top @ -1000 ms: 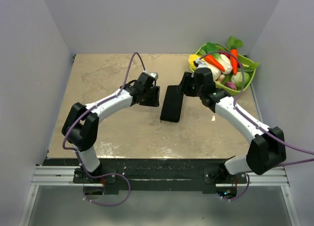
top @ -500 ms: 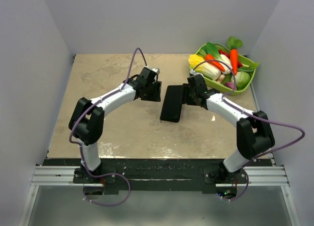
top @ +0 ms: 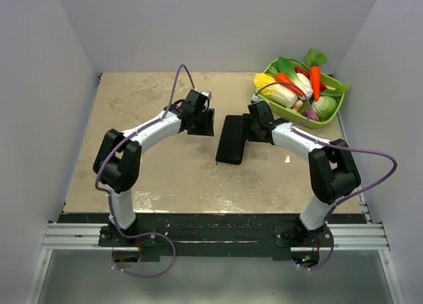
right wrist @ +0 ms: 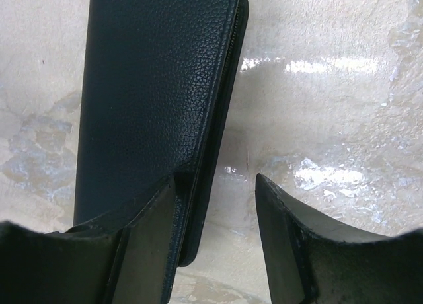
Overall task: Sort the hair-cutting tools
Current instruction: Close the hairdressing tool bag at the center of the board.
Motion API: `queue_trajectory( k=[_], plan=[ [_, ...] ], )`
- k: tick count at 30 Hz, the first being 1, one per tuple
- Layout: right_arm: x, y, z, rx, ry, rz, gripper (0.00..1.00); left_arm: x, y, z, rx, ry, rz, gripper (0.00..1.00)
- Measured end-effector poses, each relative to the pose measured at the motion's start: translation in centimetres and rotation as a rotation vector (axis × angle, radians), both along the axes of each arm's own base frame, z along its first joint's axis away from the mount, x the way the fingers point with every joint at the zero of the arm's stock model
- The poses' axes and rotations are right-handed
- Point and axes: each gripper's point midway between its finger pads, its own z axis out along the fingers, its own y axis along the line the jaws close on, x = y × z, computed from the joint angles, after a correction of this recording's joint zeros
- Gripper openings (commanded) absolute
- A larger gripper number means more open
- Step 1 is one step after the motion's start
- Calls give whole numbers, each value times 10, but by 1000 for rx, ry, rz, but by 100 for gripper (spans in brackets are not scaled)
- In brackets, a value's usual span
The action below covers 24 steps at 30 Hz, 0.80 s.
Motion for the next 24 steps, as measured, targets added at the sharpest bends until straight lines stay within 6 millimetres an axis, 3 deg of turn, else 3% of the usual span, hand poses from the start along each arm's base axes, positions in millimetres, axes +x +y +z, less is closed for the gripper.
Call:
queue_trajectory(
  k=[5,13,24],
  plan=[
    [0,0,-6,-6,9,-1,55,1,0,-9,-6,21,-4,58],
    [1,-3,-17,-28,28,-8,56,0,-4,-39,-79,135,-18,67],
    [-1,-7,-29,-40,27,-12,56,12,-34,-26,-382,187,-104,71]
  ],
)
